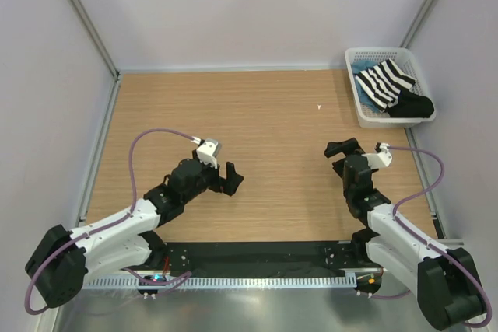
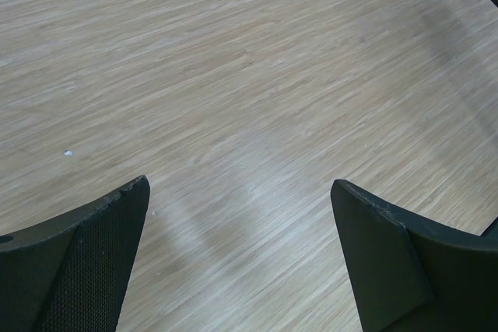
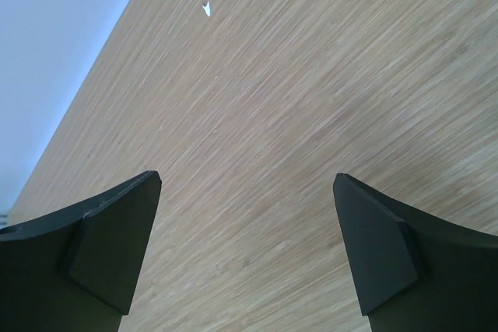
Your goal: Fold and stack the tank tops
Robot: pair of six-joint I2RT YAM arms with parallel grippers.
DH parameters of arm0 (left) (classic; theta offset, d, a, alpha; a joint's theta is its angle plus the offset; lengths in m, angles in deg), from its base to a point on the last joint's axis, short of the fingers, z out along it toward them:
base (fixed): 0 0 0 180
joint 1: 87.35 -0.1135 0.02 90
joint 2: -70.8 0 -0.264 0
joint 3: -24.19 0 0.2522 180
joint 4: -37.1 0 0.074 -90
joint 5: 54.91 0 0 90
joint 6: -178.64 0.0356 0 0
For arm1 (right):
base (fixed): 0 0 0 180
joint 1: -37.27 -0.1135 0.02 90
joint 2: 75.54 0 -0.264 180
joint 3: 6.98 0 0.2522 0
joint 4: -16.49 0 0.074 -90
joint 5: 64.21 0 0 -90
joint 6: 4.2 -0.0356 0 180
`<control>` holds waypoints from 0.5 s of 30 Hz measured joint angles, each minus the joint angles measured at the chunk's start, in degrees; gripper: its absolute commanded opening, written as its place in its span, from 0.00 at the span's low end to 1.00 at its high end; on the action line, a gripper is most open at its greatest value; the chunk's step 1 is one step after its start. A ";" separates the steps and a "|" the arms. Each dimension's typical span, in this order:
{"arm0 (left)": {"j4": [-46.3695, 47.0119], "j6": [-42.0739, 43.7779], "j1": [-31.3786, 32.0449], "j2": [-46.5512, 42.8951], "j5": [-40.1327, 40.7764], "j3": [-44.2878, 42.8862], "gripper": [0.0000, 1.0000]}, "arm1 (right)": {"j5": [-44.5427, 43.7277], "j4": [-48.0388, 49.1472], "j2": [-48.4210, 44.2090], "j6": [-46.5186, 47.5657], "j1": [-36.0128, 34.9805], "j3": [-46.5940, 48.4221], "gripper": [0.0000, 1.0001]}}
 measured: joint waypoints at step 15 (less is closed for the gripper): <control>-0.04 0.00 0.00 0.52 0.22 -0.50 0.98 | 4.37 0.02 -2.23 12.55 0.00 0.44 0.97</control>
